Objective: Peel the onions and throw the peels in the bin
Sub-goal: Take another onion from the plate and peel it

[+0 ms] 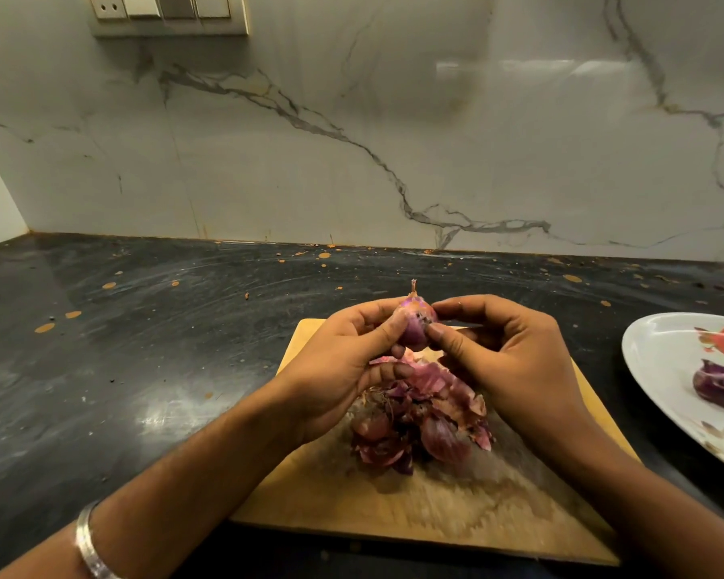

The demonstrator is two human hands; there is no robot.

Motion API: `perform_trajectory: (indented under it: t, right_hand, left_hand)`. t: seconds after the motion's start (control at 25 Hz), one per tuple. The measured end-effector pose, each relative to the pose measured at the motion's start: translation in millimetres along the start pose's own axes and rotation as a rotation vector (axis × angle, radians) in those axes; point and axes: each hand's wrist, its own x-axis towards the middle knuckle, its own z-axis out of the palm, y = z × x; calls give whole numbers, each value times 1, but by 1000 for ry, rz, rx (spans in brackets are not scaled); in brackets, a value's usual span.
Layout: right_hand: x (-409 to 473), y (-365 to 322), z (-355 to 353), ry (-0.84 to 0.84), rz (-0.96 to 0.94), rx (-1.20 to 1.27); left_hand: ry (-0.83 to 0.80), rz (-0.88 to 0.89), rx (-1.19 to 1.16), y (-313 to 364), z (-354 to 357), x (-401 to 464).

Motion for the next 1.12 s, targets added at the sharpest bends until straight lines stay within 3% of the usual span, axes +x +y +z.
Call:
perform_trajectory:
  t: [0.28, 0.6, 1.12]
  right_hand:
    - [-2, -5, 3, -48, -10, -1]
    - [-1, -4, 0, 13, 18, 103]
    - [2, -3, 0, -33, 167, 185]
  left_hand:
    - [68, 97, 137, -2, 0, -3]
    - [-4, 97, -2, 1, 3, -2]
    - [135, 222, 217, -7, 1, -1]
